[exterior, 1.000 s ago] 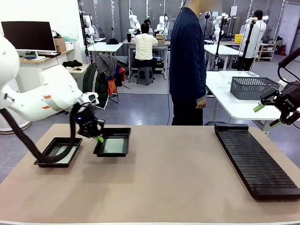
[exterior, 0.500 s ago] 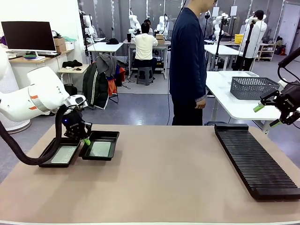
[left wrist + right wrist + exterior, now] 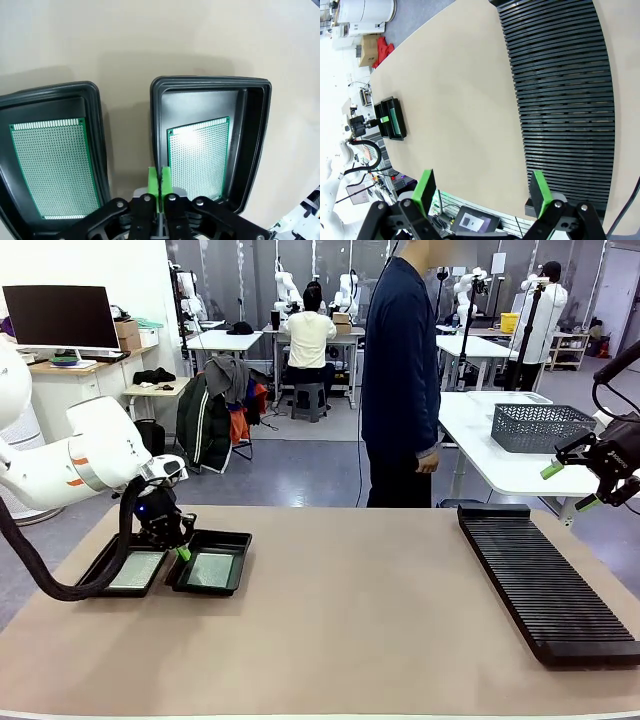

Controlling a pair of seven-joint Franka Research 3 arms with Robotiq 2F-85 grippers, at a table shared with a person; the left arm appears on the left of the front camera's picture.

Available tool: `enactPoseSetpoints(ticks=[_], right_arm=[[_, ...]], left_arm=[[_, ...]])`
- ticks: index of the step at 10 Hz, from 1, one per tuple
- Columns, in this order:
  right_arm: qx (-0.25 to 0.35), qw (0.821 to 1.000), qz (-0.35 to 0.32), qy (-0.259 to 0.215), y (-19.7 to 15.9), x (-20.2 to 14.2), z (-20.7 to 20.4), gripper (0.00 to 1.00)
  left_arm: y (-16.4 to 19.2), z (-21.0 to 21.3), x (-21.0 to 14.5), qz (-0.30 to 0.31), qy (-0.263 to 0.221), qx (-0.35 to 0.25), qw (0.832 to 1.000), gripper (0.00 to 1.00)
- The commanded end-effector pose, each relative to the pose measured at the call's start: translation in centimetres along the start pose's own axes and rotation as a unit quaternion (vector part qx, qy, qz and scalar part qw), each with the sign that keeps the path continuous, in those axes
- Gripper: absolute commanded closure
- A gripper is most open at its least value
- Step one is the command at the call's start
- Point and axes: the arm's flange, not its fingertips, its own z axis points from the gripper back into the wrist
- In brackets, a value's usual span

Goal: Inspect and transfer BCBs to ESD trays.
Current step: Pick up the ESD tray and place it on the left side of the table.

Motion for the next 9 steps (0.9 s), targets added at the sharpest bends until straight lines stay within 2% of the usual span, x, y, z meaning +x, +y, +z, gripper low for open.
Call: enactPoseSetpoints(ticks=[1, 3, 4, 5, 8, 9], right_arm=[[-0.006, 1.000, -0.008, -0.004, 0.10, -0.37, -0.14, 0.00], [-0.006, 1.000, -0.008, -0.004, 0.10, -0.37, -0.14, 0.00], [-0.006, 1.000, -0.008, -0.004, 0.10, -0.37, -0.14, 0.00], [-0.006, 1.000, -0.008, -0.004, 0.10, -0.37, -0.14, 0.00], [-0.006, 1.000, -0.008, -0.004, 0.10, -0.37, -0.14, 0.00], [-0.006, 1.000, -0.008, -0.004, 0.10, -0.37, -0.14, 0.00]], left_arm=[[0.46, -0.44, -0.43, 0.008, -0.003, 0.010, 1.000, 1.00], [0.39, -0.79, -0.71, 0.009, -0.011, 0.011, 1.000, 1.00], [0.14, -0.92, -0.81, 0.015, -0.002, 0.031, 0.999, 1.00], [0.31, -0.64, -0.22, 0.003, 0.001, 0.003, 1.000, 1.00], [0.31, -0.64, -0.22, 0.003, 0.001, 0.003, 1.000, 1.00], [0.27, -0.80, -0.33, 0.004, 0.001, 0.009, 1.000, 0.71]])
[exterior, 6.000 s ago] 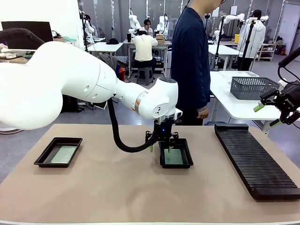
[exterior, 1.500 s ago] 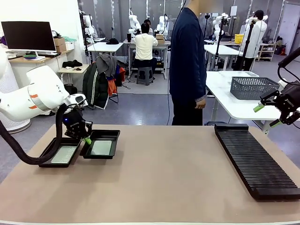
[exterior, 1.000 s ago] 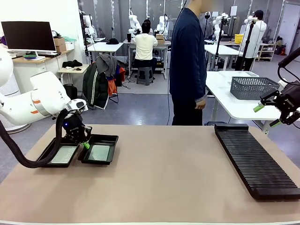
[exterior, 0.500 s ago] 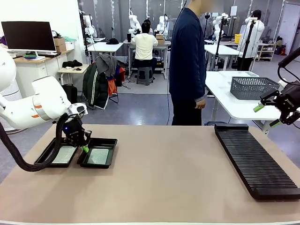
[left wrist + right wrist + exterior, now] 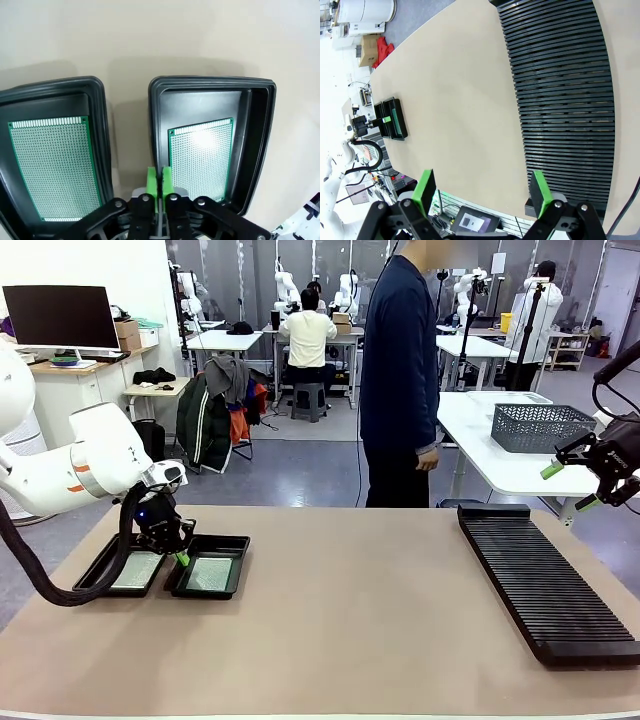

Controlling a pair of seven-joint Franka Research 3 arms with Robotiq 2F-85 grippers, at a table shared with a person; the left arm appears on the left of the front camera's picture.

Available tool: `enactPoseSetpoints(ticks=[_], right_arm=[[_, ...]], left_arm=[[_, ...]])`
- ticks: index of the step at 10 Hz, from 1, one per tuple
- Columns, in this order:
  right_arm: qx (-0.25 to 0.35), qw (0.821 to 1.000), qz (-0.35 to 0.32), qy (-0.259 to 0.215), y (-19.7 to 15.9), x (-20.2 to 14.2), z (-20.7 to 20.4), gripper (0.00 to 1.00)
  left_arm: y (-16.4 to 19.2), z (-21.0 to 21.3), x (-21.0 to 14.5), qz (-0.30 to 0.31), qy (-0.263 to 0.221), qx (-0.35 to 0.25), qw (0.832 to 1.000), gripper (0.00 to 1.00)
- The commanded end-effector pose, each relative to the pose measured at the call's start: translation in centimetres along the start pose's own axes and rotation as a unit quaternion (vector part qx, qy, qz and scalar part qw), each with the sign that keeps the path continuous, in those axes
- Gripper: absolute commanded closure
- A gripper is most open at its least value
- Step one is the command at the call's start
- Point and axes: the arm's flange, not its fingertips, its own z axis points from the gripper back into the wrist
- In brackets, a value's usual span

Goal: Inspect and transfer BCBs to ESD trays.
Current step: Pick up the ESD tray and place it on the left side of the table.

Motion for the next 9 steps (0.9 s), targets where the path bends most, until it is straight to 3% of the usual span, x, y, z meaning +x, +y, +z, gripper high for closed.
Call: enactPoseSetpoints(ticks=[1, 2, 3, 4, 5, 7, 9], right_arm=[[-0.006, 1.000, -0.008, -0.004, 0.1, -0.4, -0.1, 0.00], [-0.006, 1.000, -0.008, -0.004, 0.1, -0.4, -0.1, 0.00], [-0.006, 1.000, -0.008, -0.004, 0.1, -0.4, -0.1, 0.00], [-0.006, 1.000, -0.008, -0.004, 0.1, -0.4, -0.1, 0.00], [-0.006, 1.000, -0.008, -0.004, 0.1, -0.4, -0.1, 0.00], [-0.006, 1.000, -0.008, -0.004, 0.1, -0.4, -0.1, 0.00], [-0.006, 1.000, -0.008, -0.004, 0.1, -0.4, -0.1, 0.00]], left_arm=[[-0.2, 0.0, -0.1, 0.002, -0.005, 0.000, 1.000, 0.44], [-0.3, 0.1, -0.1, 0.003, -0.003, 0.005, 1.000, 0.18], [-0.5, 0.3, -0.1, 0.005, -0.003, 0.007, 1.000, 0.00], [-0.6, 0.5, -0.1, 0.004, -0.004, 0.006, 1.000, 0.28], [-1.1, 1.0, 0.0, -0.003, -0.008, 0.003, 1.000, 0.00], [-2.5, 3.0, -0.1, -0.009, -0.013, 0.018, 1.000, 0.00], [-5.4, 6.3, -1.0, -0.027, -0.007, 0.074, 0.997, 0.00]])
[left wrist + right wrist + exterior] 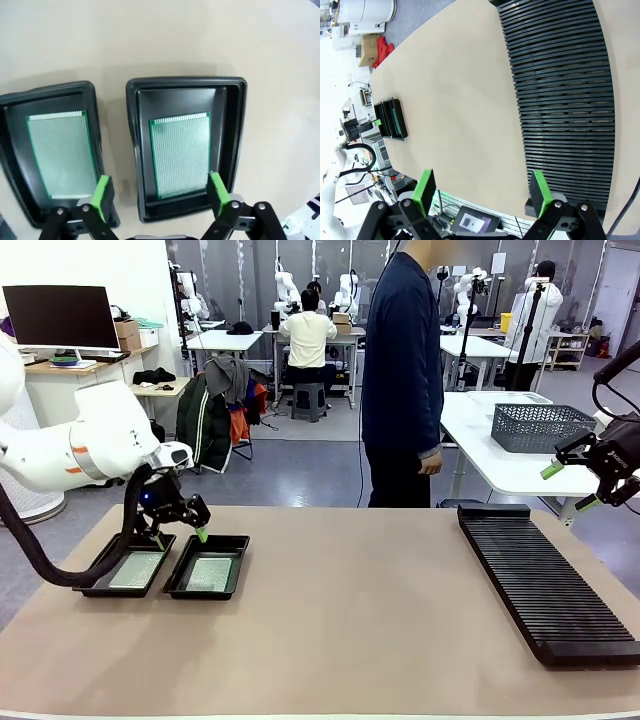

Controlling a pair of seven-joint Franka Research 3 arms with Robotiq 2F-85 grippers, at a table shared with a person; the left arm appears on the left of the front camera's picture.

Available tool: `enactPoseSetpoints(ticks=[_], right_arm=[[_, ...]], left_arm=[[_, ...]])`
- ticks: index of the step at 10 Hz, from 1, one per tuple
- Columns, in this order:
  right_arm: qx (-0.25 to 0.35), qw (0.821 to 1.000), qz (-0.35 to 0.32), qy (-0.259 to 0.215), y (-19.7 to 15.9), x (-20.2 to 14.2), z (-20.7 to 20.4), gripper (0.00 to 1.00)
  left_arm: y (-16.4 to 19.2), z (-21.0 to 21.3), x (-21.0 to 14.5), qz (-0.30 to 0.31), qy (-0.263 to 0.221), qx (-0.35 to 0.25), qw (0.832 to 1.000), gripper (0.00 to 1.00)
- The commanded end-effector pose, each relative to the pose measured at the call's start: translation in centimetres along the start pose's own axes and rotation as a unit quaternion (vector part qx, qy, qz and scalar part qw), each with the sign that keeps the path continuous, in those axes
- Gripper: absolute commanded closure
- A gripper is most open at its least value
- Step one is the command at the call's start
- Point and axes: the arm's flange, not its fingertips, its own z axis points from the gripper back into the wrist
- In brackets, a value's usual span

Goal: Inspect and transfer BCBs to ESD trays.
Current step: Pick up the ESD tray and place it on the left side of the table.

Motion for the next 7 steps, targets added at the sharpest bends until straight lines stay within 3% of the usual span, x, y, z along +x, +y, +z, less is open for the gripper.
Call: enactPoseSetpoints(ticks=[1, 4, 7], right_arm=[[-0.006, 1.000, -0.008, -0.004, 0.1, -0.4, -0.1, 0.00], [-0.006, 1.000, -0.008, -0.004, 0.1, -0.4, -0.1, 0.00], [-0.006, 1.000, -0.008, -0.004, 0.1, -0.4, -0.1, 0.00]], left_arm=[[-2.7, 4.0, -1.1, -0.011, -0.005, 0.062, 0.998, 0.00], [-4.0, 6.9, -1.0, -0.023, -0.006, 0.108, 0.994, 0.00], [-3.9, 7.3, -1.4, -0.025, -0.016, 0.095, 0.995, 0.00]])
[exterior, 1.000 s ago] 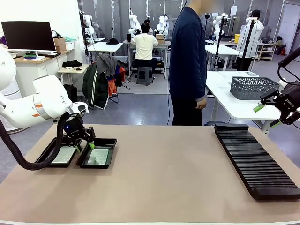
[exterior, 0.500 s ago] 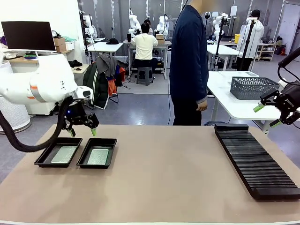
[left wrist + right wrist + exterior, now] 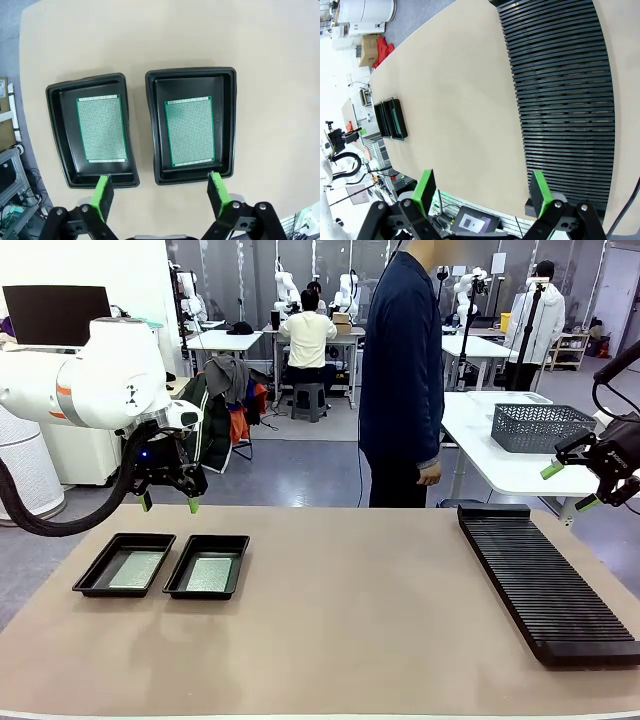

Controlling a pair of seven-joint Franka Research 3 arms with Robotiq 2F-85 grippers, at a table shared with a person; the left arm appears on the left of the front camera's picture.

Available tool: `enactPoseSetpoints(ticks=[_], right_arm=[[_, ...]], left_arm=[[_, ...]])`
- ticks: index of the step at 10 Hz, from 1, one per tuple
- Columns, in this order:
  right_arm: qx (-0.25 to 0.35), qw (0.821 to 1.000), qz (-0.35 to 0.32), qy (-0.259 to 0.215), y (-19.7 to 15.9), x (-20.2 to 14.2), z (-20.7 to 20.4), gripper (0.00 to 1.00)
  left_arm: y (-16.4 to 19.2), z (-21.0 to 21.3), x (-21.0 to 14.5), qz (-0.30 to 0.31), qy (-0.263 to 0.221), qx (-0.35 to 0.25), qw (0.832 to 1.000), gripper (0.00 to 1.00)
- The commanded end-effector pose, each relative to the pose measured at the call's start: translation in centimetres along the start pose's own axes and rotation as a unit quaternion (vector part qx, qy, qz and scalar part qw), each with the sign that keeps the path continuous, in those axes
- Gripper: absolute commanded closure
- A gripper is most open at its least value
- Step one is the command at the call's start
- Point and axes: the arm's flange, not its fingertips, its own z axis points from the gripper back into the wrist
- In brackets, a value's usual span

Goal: Inspect and transfer BCBs to ESD trays.
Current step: Pick up the ESD tray and place it on the left side of the table.

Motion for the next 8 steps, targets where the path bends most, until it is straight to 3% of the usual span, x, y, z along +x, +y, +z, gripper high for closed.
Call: enactPoseSetpoints(ticks=[1, 8], right_arm=[[-0.006, 1.000, -0.008, -0.004, 0.10, -0.37, -0.15, 0.00], [-0.006, 1.000, -0.008, -0.004, 0.10, -0.37, -0.15, 0.00]], left_arm=[[0.14, -0.36, -0.19, 0.005, -0.002, -0.005, 1.000, 0.00], [0.14, -0.36, -0.19, 0.005, -0.002, -0.005, 1.000, 0.00]])
